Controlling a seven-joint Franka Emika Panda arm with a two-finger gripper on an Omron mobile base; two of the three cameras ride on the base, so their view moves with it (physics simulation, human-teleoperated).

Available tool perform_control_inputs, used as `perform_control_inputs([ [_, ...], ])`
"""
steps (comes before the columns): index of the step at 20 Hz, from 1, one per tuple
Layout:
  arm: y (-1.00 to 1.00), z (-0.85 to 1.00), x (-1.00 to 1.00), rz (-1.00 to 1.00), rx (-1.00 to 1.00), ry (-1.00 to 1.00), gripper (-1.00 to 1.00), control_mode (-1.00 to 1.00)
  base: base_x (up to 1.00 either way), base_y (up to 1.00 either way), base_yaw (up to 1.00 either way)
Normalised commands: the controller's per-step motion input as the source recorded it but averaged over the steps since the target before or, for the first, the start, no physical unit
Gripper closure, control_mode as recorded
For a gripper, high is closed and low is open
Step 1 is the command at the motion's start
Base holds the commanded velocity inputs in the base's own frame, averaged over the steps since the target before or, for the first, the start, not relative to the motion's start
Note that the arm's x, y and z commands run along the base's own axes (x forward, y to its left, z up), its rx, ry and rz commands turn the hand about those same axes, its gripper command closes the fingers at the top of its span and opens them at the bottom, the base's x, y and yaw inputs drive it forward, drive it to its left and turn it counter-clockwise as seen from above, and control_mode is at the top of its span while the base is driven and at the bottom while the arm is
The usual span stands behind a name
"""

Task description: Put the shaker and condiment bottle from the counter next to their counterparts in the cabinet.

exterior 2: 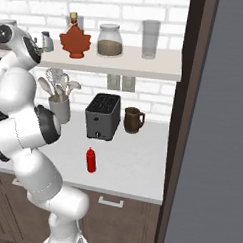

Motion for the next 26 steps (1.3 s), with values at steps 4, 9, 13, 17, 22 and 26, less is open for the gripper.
perform_control_inputs([
  [4, 0.00, 0.00, 0.15, 0.00, 0.00, 0.00, 1.00, -1.00, 0.00, 0.00, 0.00],
  [9, 0.00, 0.00, 0.07, 0.00, 0.00, 0.00, 1.00, -1.00, 0.00, 0.00, 0.00],
  [13, 0.00, -0.16, 0.00, 0.00, 0.00, 0.00, 1.00, -1.00, 0.00, 0.00, 0.00],
  [17, 0.00, -0.19, 0.05, 0.00, 0.00, 0.00, 1.00, -1.00, 0.00, 0.00, 0.00],
  [22, 0.00, -0.06, 0.20, 0.00, 0.03, 0.00, 1.00, -1.00, 0.00, 0.00, 0.00],
  [26, -0.01, 0.00, 0.25, 0.00, 0.00, 0.00, 1.00, -1.00, 0.00, 0.00, 0.00],
])
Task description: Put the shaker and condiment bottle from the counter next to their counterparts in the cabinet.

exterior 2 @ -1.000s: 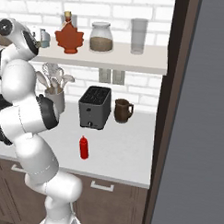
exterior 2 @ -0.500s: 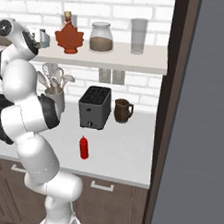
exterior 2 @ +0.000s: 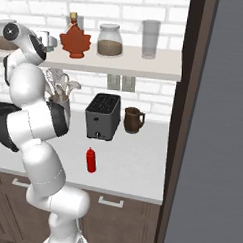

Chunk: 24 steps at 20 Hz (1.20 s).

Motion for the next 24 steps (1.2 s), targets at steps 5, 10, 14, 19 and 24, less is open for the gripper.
perform_control_inputs([
  [5, 0.00, 0.00, 0.11, 0.00, 0.00, 0.00, 1.00, -1.00, 0.00, 0.00, 0.00],
  [10, 0.00, 0.00, 0.07, 0.00, 0.00, 0.00, -1.00, -1.00, 0.00, 0.00, 0.00],
  [14, 0.00, 0.00, 0.00, 0.00, 0.00, 0.00, -1.00, -1.00, 0.00, 0.00, 0.00],
  [19, 0.00, 0.00, 0.00, 0.00, 0.00, 0.00, -1.00, -1.00, 0.00, 0.00, 0.00],
  [24, 0.03, 0.01, -0.28, 0.00, 0.00, -0.05, -1.00, -1.00, 0.00, 0.00, 0.00],
])
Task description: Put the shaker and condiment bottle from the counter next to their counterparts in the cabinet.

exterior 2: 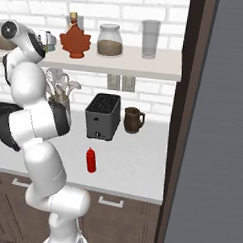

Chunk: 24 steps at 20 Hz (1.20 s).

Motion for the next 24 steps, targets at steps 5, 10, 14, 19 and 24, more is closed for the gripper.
perform_control_inputs([
  [5, 0.18, 0.02, -0.61, 0.01, -0.03, -0.12, -1.00, -1.00, 0.00, 0.00, 0.00],
  [10, 0.15, -0.01, -0.82, 0.00, -0.02, -0.04, -1.00, -1.00, 0.00, 0.00, 0.00],
  [14, 0.10, -0.07, -1.00, -0.11, 0.04, 0.00, -1.00, -1.00, 0.00, 0.00, 0.00],
  [19, 0.11, -0.12, -1.00, -0.27, 0.01, 0.00, -1.00, -1.00, 0.00, 0.00, 0.00],
  [24, 0.00, -0.33, -1.00, -0.47, 0.00, -0.02, -1.00, -1.00, 0.00, 0.00, 0.00],
])
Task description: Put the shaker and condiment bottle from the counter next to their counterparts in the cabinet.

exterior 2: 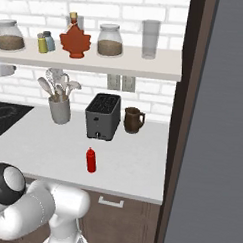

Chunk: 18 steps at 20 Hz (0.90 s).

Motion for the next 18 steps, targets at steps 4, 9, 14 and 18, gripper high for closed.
perform_control_inputs([
  [4, -0.21, -0.69, -0.89, -0.49, 0.00, 0.00, -1.00, -1.00, 0.00, 0.00, 0.00],
  [9, -0.76, -1.00, -0.57, -0.42, 0.00, 0.02, -1.00, -1.00, 0.00, 0.00, 0.00],
  [14, -1.00, -0.99, -0.04, -0.14, 0.00, 0.00, -1.00, -1.00, 0.00, 0.00, 0.00],
  [18, -1.00, -0.87, -0.03, -0.09, 0.00, 0.00, -1.00, -1.00, 0.00, 0.00, 0.00],
])
